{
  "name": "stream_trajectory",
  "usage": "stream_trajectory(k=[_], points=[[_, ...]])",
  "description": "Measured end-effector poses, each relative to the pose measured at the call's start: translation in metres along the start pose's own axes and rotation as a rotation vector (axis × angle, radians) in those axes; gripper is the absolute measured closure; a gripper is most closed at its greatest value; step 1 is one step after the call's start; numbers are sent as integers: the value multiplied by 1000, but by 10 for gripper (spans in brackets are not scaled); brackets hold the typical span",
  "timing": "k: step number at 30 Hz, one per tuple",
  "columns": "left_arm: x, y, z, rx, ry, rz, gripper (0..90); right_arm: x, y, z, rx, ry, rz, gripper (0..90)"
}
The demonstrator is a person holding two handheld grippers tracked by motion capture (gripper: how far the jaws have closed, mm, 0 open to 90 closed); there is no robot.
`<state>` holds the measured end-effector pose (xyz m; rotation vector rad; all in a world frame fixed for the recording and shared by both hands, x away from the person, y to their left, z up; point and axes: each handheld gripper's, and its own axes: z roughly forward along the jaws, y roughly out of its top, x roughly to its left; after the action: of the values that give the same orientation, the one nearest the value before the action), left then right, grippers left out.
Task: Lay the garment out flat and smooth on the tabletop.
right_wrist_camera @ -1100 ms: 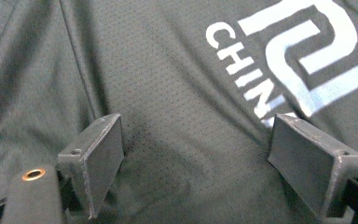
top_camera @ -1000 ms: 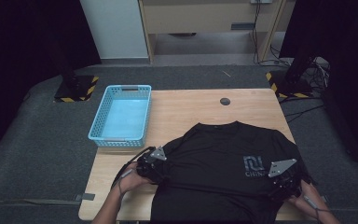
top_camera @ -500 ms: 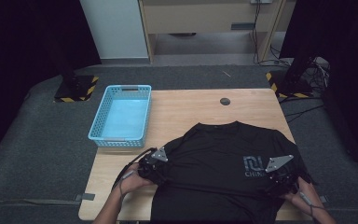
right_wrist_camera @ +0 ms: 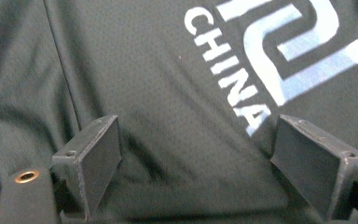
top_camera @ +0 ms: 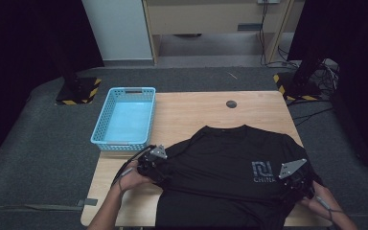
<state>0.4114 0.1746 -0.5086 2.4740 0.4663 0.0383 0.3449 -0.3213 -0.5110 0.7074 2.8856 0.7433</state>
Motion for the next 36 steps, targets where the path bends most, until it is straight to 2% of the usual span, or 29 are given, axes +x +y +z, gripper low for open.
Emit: stream_trajectory(k=[3,6,9,12,15,19,22,24,26,27,29,32,34,36], points=[[-3,14,4,-18,-7,28,168,1,4,4,-15,-15,-1,151],[-1,30,14,-14,-19,37,167,1,7,6,-11,-24,-5,150],[0,44,26,-31,-29,48,168,0,7,6,-9,-23,-6,151],[3,56,42,1,-38,54,156,1,6,6,-12,-27,-4,147],[9,65,52,39,-10,64,142,0,6,6,-15,-24,-9,147],[29,64,53,34,35,20,141,0,6,6,-10,-22,-13,147],[45,60,47,26,70,-33,166,-1,6,6,-16,-22,-12,147],[53,57,42,11,96,-67,168,-1,6,6,-17,-22,-11,146],[56,55,36,-7,98,-104,182,0,6,6,-14,-25,-4,147],[56,55,34,-18,97,-114,175,0,7,6,-9,-28,-1,145],[50,56,30,-23,94,-99,171,-1,8,5,-3,-25,25,136],[34,59,28,-31,81,-76,160,-6,5,-2,-48,-48,72,134],[21,60,29,-36,77,-58,159,-12,-1,-10,-75,-103,130,140],[8,59,31,-34,84,-44,163,-20,-7,-16,-103,-161,214,150]])
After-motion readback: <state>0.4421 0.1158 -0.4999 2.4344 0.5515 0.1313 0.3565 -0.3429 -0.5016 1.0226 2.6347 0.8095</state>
